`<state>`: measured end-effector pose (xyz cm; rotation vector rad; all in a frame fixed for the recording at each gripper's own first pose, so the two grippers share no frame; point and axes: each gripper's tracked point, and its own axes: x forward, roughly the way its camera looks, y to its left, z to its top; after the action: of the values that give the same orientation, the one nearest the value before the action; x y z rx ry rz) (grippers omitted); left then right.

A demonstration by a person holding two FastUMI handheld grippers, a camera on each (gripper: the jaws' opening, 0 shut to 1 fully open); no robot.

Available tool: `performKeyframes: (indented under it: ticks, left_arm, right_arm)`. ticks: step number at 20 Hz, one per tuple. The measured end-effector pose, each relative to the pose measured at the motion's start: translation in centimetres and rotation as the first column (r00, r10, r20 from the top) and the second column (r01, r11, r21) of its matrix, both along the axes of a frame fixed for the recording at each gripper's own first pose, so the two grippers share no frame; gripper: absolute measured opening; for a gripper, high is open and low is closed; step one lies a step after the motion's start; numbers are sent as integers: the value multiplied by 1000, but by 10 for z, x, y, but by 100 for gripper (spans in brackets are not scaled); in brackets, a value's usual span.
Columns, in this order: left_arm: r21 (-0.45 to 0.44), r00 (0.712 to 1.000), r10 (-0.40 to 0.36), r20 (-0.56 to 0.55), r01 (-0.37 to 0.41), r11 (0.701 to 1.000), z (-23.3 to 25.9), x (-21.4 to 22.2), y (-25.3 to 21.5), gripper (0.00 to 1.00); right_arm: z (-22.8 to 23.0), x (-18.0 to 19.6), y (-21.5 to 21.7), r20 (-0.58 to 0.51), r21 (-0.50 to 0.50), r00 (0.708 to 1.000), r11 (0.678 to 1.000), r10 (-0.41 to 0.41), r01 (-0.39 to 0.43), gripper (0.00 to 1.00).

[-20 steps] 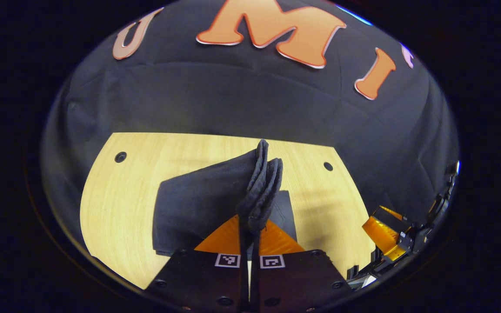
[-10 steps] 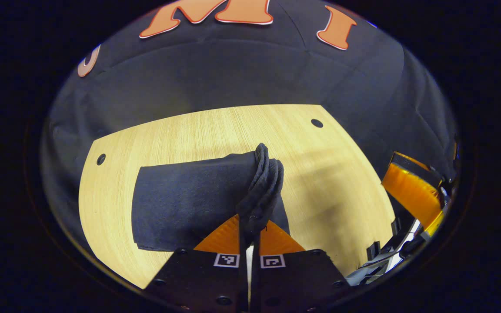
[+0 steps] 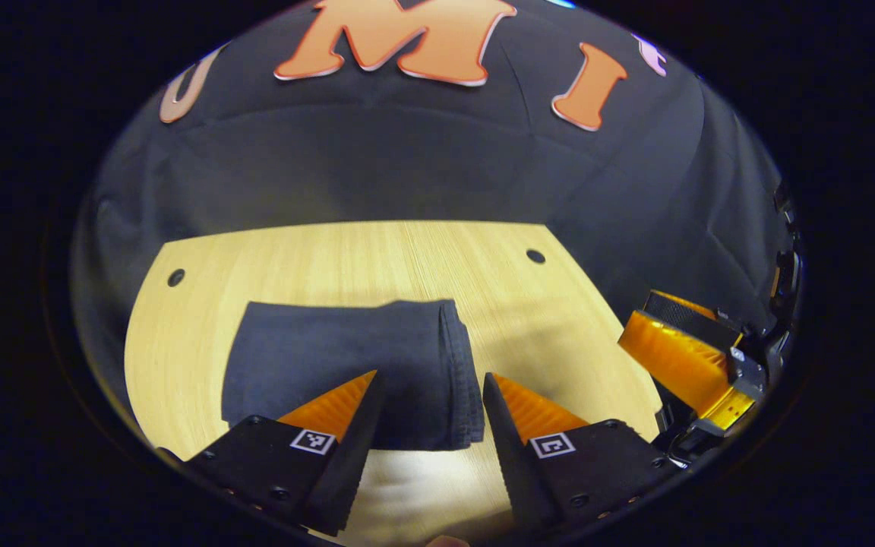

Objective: Grasp the waist and the cuffs of the jeans and fold them to make the two legs overlap; first hold the waist and fold one-third of the jeans toward the cuffs, then hold the cuffs and fold the remaining one-third in the same direction to finish folding.

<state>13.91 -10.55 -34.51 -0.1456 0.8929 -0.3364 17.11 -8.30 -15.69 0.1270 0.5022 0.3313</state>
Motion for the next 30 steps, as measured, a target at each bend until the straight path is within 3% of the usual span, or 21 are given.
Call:
performKeyframes:
  ticks: [1, 2, 3, 5, 6, 7, 13, 17, 19, 20, 26, 30]
  left_arm:
    - [-7, 999, 28, 37, -28, 1000, 10, 3, 10, 83]
    - [-8, 995, 59, 86, -59, 998, 22, 7, 25, 81]
    - [-2, 986, 89, 140, -90, 996, 34, 10, 39, 90]
    - [23, 960, 136, 245, -146, 989, 63, 8, 63, 92]
    - [38, 942, 154, 298, -173, 984, 78, 10, 76, 97]
    - [48, 921, 170, 351, -199, 979, 91, 9, 88, 91]
    - [6, 800, 254, 543, -307, 952, 142, -11, 140, 92]
    - [-46, 669, 235, 705, -288, 957, 178, -27, 147, 91]
    - [-49, 654, 234, 719, -288, 956, 187, -27, 145, 91]
    - [-44, 659, 232, 716, -289, 956, 185, -25, 141, 87]
    - [17, 673, 189, 715, -287, 958, 171, -18, 130, 92]
    - [66, 655, 176, 735, -327, 943, 166, -18, 130, 96]
  right_arm:
    - [6, 1, 4, 26, -6, 1000, 1000, 1, 0, 99]
    - [13, 3, 7, 58, -15, 998, 1000, -2, 3, 99]
    - [21, 5, 10, 97, -31, 995, 999, -6, 9, 99]
    - [42, 7, 16, 190, -68, 982, 997, -7, 20, 99]
    - [53, 8, 19, 237, -72, 971, 997, -8, 26, 98]
    - [63, 7, 27, 269, -65, 963, 998, 1, 18, 99]
    - [106, -2, 55, 378, -14, 925, 1000, 22, -19, 98]
    - [124, -8, 59, 456, -10, 890, 1000, 29, -27, 98]
    - [119, -13, 62, 457, -31, 888, 999, 52, -42, 98]
    - [117, -15, 66, 452, -39, 890, 998, 64, -52, 98]
    - [108, -20, 68, 441, -71, 894, 996, 81, -55, 98]
    - [103, -19, 67, 430, -63, 899, 996, 78, -56, 98]
